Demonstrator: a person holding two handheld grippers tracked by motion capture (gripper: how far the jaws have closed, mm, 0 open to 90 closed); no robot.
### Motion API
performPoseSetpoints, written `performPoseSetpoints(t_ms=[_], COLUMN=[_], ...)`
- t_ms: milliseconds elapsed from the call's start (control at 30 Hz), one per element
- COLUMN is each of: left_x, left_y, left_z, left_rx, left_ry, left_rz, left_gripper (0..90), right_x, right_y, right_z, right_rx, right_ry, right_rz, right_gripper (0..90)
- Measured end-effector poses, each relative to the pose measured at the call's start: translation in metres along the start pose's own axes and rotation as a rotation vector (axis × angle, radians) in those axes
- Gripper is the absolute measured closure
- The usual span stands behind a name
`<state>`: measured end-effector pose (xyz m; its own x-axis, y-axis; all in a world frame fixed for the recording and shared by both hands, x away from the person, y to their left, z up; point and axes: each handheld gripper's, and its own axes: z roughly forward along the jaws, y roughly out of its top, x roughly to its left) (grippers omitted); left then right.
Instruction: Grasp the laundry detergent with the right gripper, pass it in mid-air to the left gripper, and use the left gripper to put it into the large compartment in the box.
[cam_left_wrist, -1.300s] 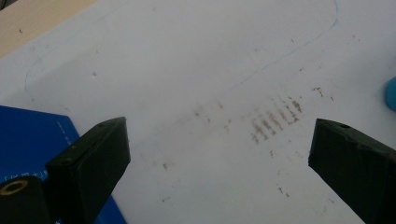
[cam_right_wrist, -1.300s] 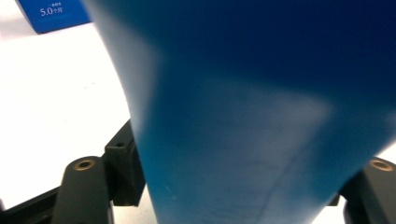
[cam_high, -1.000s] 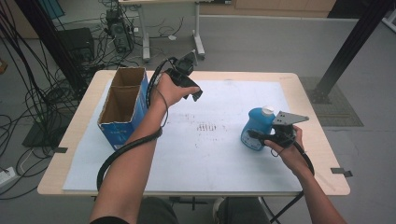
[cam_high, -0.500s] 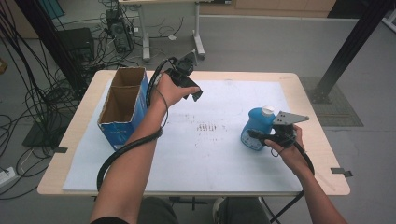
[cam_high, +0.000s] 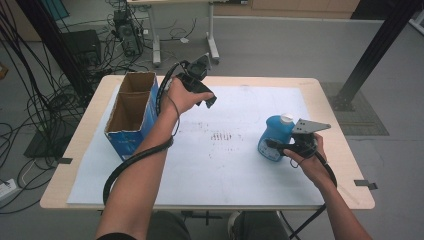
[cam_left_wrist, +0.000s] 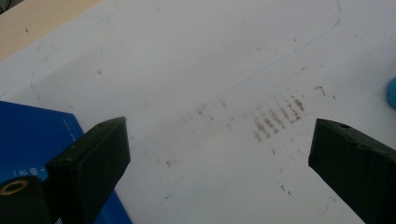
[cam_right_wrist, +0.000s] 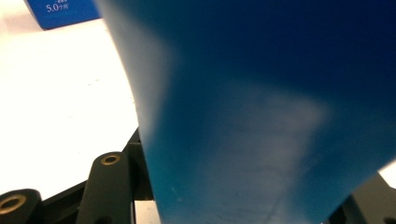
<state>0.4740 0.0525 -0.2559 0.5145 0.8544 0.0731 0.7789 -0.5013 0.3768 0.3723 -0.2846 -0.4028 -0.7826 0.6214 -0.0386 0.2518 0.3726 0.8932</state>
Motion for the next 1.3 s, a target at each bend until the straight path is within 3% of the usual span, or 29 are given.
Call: performPoseSetpoints(t_ms=[1300], left_x=[0.0035], left_y=[-0.0029], left_z=[-0.0037], left_rx=[-0.001], left_ry=[0.012], left_rz=[-0.002], left_gripper=[5.8], right_x=[-0.0006], right_y=[-0.0005], right_z=[-0.0003], right_rx=[-0.002], right_ry=[0.006], right_rz=[0.0], right_gripper=[43.0])
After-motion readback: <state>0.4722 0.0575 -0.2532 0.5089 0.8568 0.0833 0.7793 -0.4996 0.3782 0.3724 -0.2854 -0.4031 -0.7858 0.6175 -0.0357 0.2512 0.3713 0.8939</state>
